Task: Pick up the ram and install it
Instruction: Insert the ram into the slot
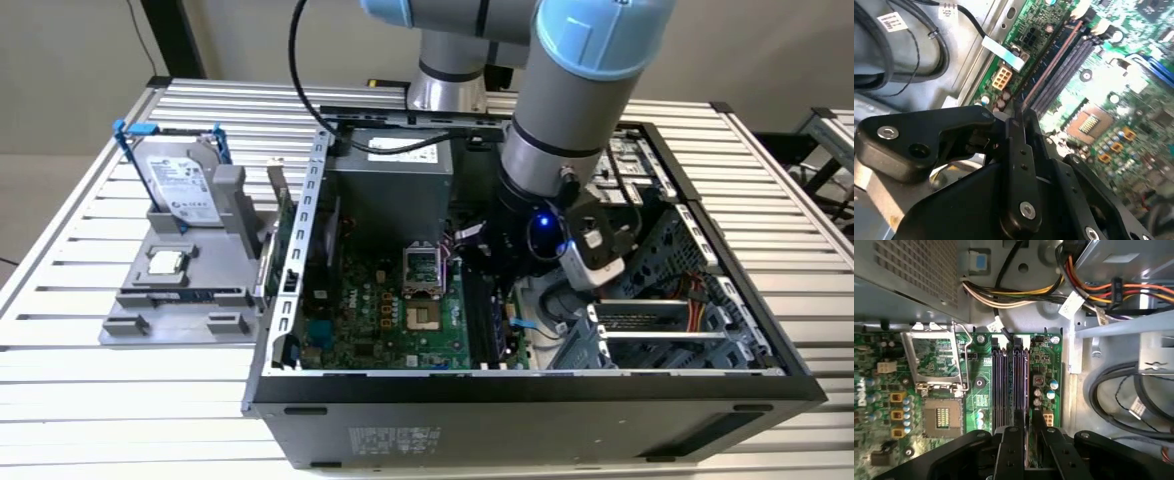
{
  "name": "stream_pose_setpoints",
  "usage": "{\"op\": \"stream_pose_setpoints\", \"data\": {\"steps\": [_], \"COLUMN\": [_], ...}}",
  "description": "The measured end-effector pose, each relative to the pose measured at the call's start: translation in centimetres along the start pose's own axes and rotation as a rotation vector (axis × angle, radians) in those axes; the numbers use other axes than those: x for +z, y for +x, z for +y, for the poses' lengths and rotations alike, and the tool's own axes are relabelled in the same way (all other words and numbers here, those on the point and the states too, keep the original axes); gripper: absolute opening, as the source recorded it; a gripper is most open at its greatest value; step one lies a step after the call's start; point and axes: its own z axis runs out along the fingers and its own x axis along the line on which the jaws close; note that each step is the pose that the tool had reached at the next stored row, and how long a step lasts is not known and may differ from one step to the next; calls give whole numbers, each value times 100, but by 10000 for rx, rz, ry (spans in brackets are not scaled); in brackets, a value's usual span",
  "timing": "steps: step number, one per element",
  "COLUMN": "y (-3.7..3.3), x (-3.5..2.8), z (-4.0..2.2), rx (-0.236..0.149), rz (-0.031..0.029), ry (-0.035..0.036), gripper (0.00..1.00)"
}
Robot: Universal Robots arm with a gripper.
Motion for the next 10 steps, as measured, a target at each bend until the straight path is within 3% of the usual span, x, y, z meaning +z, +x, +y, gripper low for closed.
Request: {"op": "stream_pose_setpoints", "data": {"steps": [3, 8, 9, 10], "y": [2, 1, 1, 1], "x": [-132, -135, -136, -135], "z": [0, 0, 0, 0], "rx": [0, -11, -13, -15], "rz": [1, 1, 2, 1], "ry": [-1, -5, -2, -3], "gripper": [100, 100, 0, 0]}}
